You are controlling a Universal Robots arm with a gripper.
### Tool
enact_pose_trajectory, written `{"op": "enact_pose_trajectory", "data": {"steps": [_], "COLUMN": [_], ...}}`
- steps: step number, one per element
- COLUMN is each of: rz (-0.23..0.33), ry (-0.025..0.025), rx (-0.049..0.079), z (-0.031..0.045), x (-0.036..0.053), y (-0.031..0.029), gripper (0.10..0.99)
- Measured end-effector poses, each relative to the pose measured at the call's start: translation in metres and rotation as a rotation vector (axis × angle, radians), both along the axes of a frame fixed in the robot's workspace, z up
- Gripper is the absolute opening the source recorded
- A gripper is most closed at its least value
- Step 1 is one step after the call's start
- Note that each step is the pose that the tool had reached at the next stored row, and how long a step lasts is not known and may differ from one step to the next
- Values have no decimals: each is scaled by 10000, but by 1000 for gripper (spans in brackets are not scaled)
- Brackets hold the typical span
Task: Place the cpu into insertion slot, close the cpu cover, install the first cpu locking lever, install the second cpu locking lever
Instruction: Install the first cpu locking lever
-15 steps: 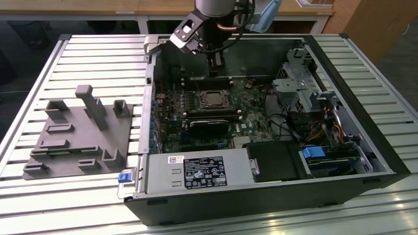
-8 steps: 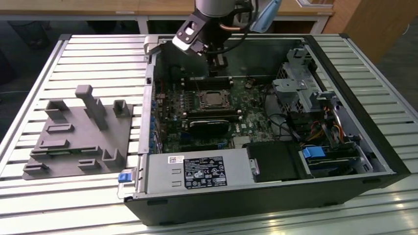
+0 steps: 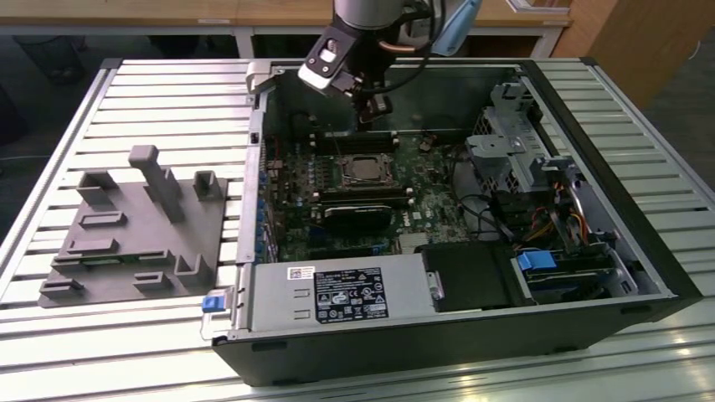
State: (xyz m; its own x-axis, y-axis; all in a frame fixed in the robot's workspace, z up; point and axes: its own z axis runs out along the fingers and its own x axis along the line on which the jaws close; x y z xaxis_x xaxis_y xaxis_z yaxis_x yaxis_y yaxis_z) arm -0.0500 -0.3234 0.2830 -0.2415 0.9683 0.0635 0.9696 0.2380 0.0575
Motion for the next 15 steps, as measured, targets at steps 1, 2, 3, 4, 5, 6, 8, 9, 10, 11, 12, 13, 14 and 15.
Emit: {"op": "enact_pose_trajectory", "data": {"steps": [1,2,3,4,5,6,8,9,10,11,12,13,14,15], "rz": [133,276,418,564,728,880,1189,1340,1493,1653,1827,1999,2172,2336], "ry": [0,0,0,0,-1,0,0,0,0,0,1,1,1,0], "rx": [0,0,0,0,0,0,0,0,0,0,0,-1,0,0], "z": [0,0,0,0,0,0,0,0,0,0,0,0,0,0], "x": [0,0,0,0,0,0,0,0,0,0,0,0,0,0], "y": [0,0,0,0,0,0,0,0,0,0,0,0,0,0], "gripper": [106,106,106,106,106,106,106,106,106,106,106,106,106,106]}}
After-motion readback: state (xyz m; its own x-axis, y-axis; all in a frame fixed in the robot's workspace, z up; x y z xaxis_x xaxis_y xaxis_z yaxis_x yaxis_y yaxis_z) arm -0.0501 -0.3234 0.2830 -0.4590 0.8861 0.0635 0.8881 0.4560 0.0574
